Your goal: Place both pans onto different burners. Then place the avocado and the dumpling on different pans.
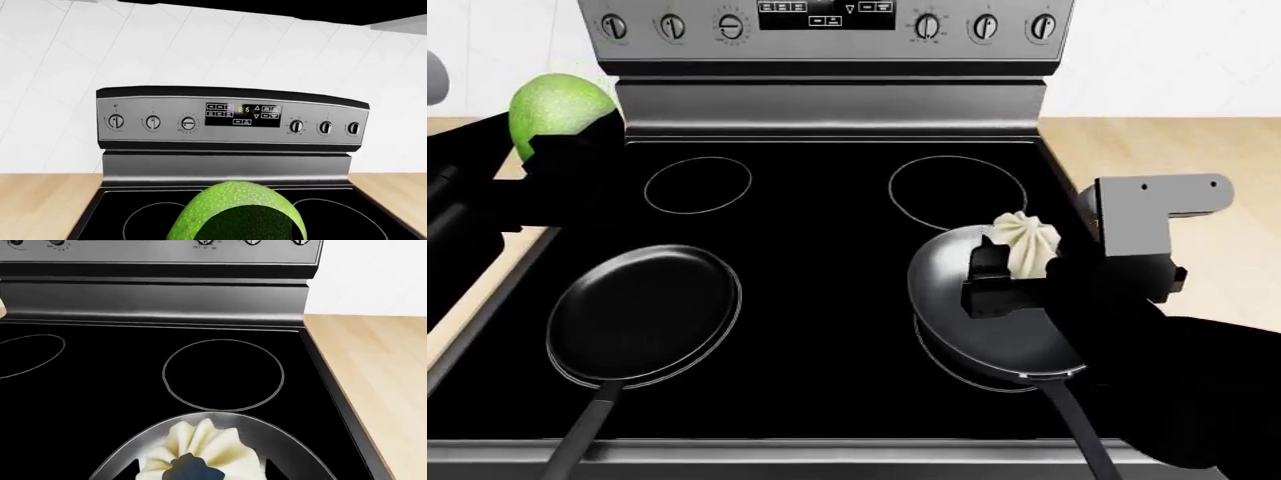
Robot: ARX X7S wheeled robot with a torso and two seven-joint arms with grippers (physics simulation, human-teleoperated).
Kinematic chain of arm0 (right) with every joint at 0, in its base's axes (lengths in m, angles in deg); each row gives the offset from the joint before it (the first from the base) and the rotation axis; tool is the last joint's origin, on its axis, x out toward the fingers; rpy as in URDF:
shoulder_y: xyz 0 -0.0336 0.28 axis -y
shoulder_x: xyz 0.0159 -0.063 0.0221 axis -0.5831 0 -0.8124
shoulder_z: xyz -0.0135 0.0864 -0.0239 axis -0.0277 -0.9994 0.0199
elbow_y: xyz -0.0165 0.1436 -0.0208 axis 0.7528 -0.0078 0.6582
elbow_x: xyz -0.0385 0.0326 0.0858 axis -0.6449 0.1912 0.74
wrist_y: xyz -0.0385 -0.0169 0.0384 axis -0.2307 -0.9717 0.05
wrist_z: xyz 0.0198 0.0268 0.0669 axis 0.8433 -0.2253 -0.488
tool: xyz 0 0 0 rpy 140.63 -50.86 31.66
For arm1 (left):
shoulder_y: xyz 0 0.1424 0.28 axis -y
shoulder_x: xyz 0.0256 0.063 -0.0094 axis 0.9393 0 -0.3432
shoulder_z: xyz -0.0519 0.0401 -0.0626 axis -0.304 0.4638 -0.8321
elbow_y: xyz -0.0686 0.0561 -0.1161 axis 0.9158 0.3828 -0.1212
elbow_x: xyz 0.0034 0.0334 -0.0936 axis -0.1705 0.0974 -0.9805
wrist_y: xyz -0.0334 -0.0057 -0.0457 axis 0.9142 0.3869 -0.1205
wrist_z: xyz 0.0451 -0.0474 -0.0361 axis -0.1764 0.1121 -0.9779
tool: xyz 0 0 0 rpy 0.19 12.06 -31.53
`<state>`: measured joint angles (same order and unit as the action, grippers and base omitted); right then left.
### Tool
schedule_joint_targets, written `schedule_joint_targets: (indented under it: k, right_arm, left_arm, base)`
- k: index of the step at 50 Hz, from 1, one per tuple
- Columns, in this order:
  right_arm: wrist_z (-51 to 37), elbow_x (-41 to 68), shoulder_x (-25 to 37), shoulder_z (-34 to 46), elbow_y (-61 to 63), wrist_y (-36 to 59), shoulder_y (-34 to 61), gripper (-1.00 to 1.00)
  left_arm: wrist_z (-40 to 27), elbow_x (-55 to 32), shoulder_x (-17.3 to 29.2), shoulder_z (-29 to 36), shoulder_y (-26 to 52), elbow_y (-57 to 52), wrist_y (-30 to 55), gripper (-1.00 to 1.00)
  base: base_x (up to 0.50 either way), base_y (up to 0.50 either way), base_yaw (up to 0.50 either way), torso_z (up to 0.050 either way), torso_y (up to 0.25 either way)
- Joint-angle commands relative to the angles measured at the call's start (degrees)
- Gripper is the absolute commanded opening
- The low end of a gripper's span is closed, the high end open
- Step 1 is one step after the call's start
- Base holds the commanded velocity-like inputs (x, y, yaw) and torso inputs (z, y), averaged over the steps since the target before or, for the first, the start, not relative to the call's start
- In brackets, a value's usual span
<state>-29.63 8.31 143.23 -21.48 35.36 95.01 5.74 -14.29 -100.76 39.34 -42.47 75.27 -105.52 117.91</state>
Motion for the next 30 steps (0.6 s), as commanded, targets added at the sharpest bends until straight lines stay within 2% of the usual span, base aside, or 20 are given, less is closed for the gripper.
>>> schedule_joint_targets:
  k: [1, 8, 9, 30]
  right_arm:
    - [0.42, -1.71, 0.56, -0.01, 1.35, -0.70, -2.34, -1.00]
    - [0.59, -1.95, 0.51, 0.03, 1.81, -0.73, -2.49, -1.00]
    - [0.65, -1.96, 0.49, 0.03, 1.86, -0.64, -2.42, 1.00]
    - [-1.52, 1.31, 2.41, -3.02, 5.18, 0.84, 2.82, 1.00]
  left_arm:
    - [-0.03, -0.03, -0.10, -0.23, -0.64, 0.37, -0.97, -1.00]
    - [0.16, 0.13, 0.03, -0.42, -1.09, 0.44, -1.22, -1.00]
    - [0.20, 0.14, 0.06, -0.46, -1.15, 0.46, -1.26, -1.00]
    - [0.79, 1.17, -0.51, -0.11, -3.01, 0.67, -1.63, -1.00]
  base:
    - [0.00, 0.00, 0.00, 0.000, 0.000]
    - [0.00, 0.00, 0.00, 0.000, 0.000]
    - [0.00, 0.00, 0.00, 0.000, 0.000]
    - [0.00, 0.00, 0.00, 0.000, 0.000]
